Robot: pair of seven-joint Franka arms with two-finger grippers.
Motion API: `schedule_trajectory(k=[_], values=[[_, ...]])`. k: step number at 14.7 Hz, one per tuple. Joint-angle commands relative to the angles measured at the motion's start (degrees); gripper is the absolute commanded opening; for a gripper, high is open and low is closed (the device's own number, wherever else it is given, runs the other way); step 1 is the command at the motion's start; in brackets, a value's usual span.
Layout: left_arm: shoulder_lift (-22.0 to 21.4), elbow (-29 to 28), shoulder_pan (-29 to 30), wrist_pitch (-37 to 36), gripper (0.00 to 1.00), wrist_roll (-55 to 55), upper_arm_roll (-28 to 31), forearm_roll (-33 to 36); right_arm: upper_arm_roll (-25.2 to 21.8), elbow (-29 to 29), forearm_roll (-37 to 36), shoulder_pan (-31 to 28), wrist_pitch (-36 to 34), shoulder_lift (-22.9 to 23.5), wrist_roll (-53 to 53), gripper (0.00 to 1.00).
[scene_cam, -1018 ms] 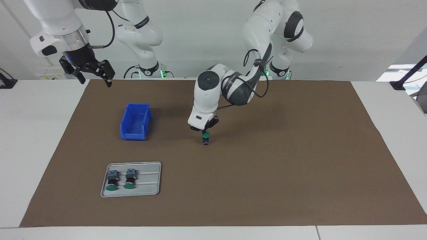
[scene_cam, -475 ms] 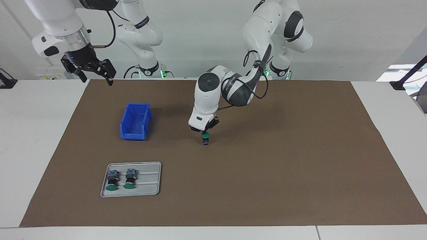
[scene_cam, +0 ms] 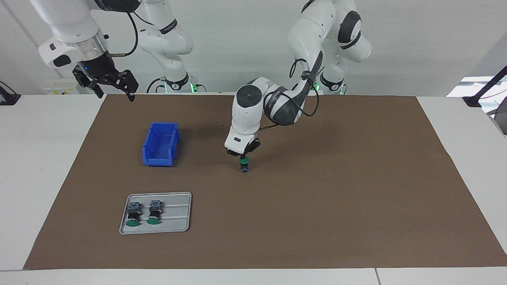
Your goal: Place and press button with both arms
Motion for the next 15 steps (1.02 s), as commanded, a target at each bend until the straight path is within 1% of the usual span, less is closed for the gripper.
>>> schedule_trajectory(k=[1, 5, 6, 8, 9, 10, 11, 12, 13, 14, 15], values=[[-0.26, 0.01, -0.61, -2.25, 0.00, -0.39, 1.02, 0.45, 0.20, -1.36, -0.30, -0.35, -0.14, -1.35, -1.57, 0.99], [-1.04, 2.21, 0.19, -5.59, 0.00, -0.30, 1.29, 0.18, 0.20, -1.45, -0.30, -0.44, -0.15, -1.43, -1.57, 0.99], [-1.57, 2.39, 0.54, -6.12, 0.04, -0.13, 1.38, 0.18, 0.20, -1.45, -0.30, -0.44, -0.15, -1.35, -1.57, 0.99], [-4.11, 2.30, 3.25, -6.13, 0.15, -0.13, 1.11, -0.95, 0.29, -1.36, -0.21, -0.35, -0.15, -1.43, -1.92, 0.99], [-5.86, 2.13, 3.44, -6.13, 0.25, -0.13, 1.20, -1.65, 0.29, -1.36, -0.30, -0.26, -0.15, -1.35, -2.53, 0.99], [-7.62, 1.69, 4.05, -6.39, 0.38, -0.13, 1.20, -1.66, 0.29, -1.36, -0.21, -0.26, -0.15, -1.35, -3.67, 0.99], [-8.68, 1.42, 5.88, -6.83, 0.48, -0.13, 1.20, -1.75, 0.29, -1.45, -0.04, -0.09, -0.23, -1.43, -5.85, 0.99], [-8.96, 1.16, 7.29, -7.53, 0.63, -0.82, 1.11, -1.92, 0.29, -1.54, 1.10, 0.00, -0.93, -1.43, -8.14, 0.99], [-9.65, 0.72, 8.09, -8.23, 0.75, -1.61, 1.20, -2.36, 0.29, -1.54, 2.41, -0.17, -1.55, -1.43, -9.38, 0.99], [-10.27, 0.28, 9.40, -9.11, 1.00, -3.01, 1.20, -2.54, 0.29, -1.54, 3.73, -0.61, -1.64, -1.43, -9.48, 0.99], [-11.49, -0.07, 11.33, -10.68, 1.00, -3.29, 1.20, -2.37, 0.20, -1.54, 4.53, -0.70, -1.64, -1.43, -9.48, 0.97]])
